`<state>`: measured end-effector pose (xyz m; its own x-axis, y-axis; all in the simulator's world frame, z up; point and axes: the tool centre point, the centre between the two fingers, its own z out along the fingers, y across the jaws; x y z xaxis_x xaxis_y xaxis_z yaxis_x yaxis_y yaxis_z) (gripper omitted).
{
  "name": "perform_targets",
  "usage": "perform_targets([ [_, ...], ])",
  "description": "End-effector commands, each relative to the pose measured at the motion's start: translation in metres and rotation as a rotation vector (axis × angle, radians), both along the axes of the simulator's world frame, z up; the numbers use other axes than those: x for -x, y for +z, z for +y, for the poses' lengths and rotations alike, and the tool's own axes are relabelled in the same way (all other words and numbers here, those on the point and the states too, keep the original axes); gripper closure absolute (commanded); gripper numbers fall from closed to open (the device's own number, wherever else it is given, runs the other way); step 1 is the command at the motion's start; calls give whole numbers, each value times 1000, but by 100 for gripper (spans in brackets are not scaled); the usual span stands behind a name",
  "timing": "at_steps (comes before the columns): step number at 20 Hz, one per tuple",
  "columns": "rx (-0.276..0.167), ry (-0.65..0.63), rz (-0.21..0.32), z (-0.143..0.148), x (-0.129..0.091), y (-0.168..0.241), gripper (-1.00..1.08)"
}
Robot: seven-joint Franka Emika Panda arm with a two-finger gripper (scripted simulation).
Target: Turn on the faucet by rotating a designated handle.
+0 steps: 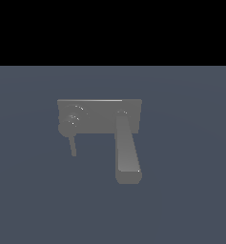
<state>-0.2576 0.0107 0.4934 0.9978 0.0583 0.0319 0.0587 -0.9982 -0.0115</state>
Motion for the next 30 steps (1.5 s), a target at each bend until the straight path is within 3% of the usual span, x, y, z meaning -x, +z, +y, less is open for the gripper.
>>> perform_targets([
  [1,-10,2,70,7,-7,-34,8],
  [2,-12,7,100,14,-15,-60,-29],
  [3,23,23,137,36,-16,-81,34],
  [4,35,40,134,41,-26,-95,35],
  [5,8,-47,174,49,-22,-119,27],
  [6,-2,-78,188,35,-27,-124,27],
  [7,62,-65,219,29,-25,-153,1],
  [8,82,5,227,58,-26,-167,-15],
  [9,62,-92,242,36,-33,-184,-1],
  [10,59,-109,244,29,-34,-184,-1],
  [11,44,-131,292,45,-24,-215,-44],
  [12,50,-165,295,43,-29,-226,-50],
  [13,86,-202,302,32,-32,-243,-56],
  [14,33,-272,253,45,-72,-230,-46],
  [15,19,-290,240,36,-68,-225,-46],
  [16,-12,-333,307,49,-50,-260,-54],
  [17,-22,-327,257,55,-76,-253,-76],
  [18,-42,-419,251,43,-88,-261,-74],
  [19,-71,-472,267,43,-90,-276,-31],
  [20,-114,-472,222,69,-116,-266,-66],
  [21,-110,-559,272,68,-80,-293,-69],
  [22,-107,-618,307,43,-89,-309,-69],
  [23,-91,-536,251,60,-155,-302,-57],
  [24,-75,-455,195,93,-134,-285,-57],
  [25,-96,-536,250,95,-107,-312,12],
  [26,-102,-557,264,84,-110,-318,12],
  [27,-77,-555,246,71,-118,-328,-39],
  [28,-78,-525,194,87,-144,-322,-43],
  [29,-116,-484,264,125,-116,-350,-28],
  [30,-88,-511,208,112,-139,-351,-63],
])
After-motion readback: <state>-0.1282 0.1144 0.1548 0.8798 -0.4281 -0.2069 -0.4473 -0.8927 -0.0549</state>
